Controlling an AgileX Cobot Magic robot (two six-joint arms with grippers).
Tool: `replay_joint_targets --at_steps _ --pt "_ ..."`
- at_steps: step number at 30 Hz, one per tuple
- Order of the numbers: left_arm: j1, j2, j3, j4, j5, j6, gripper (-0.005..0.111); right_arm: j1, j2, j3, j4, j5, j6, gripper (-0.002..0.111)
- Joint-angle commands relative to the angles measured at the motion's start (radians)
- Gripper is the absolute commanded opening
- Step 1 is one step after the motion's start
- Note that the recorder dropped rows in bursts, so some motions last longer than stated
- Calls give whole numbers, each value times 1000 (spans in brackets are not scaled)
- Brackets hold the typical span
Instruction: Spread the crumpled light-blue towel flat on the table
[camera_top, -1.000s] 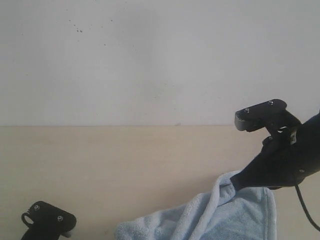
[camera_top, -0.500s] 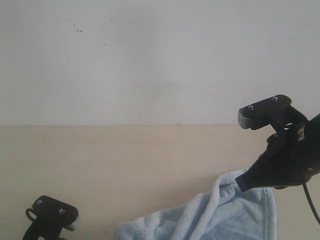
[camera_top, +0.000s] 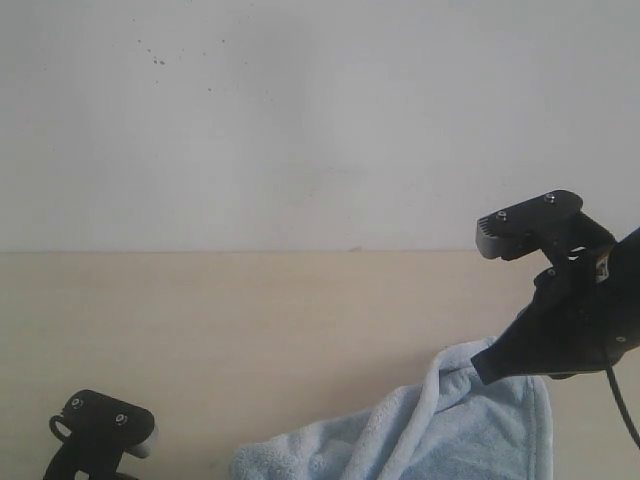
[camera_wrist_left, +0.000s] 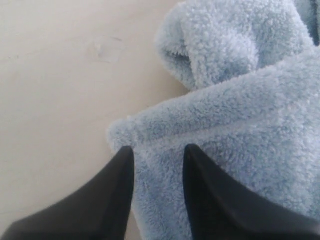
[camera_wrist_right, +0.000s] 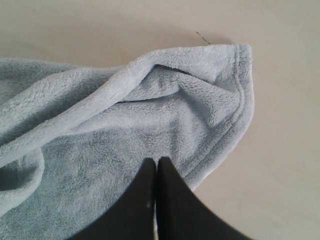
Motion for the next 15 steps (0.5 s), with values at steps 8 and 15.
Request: replay_joint_targets --at_steps 8,15 --pt "2 -7 0 87 12 -12 33 0 -12 3 14 2 -20 0" --pt "2 -59 0 177 34 -269 33 0 -12 3 20 2 -22 0"
